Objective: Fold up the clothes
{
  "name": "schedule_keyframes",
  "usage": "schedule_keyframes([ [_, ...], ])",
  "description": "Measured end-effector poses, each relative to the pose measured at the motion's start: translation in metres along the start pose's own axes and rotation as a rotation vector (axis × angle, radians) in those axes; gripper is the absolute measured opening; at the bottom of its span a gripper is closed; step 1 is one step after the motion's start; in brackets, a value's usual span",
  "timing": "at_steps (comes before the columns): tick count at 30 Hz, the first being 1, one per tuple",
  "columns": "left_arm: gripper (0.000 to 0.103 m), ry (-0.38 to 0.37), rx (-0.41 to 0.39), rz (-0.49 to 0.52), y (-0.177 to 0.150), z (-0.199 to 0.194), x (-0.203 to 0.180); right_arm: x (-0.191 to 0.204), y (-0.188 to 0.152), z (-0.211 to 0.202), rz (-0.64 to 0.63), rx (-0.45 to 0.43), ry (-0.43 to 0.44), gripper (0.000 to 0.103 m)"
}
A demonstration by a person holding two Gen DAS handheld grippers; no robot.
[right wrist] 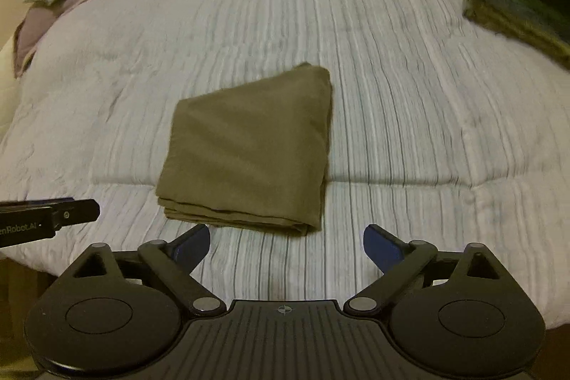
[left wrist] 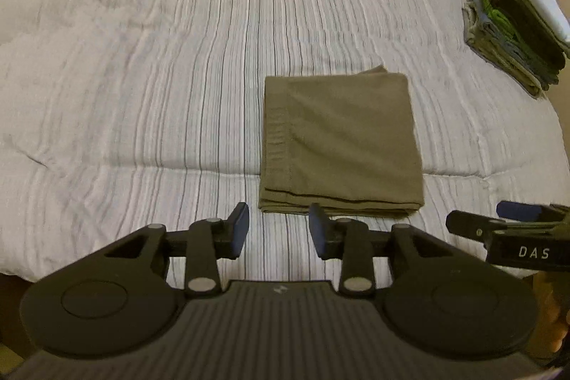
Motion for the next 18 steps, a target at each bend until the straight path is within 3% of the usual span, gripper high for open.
schedule_keyframes([
  [18, 0.041, 0.027, -0.051, 0.078, 0.002, -0.054, -0.001, 0.035, -0.014, -0.018, 0.003, 0.053, -0.005, 0.095],
])
Point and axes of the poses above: each gripper's, at about its wrist camera, not at the fingertips, and z roughly the way its jaws point, x to its left, y to its top, the point moved 10 cm from there along z, roughly the way its jaws point, and after that the axes turned 11 degrees about y, right-handed, at the moved point
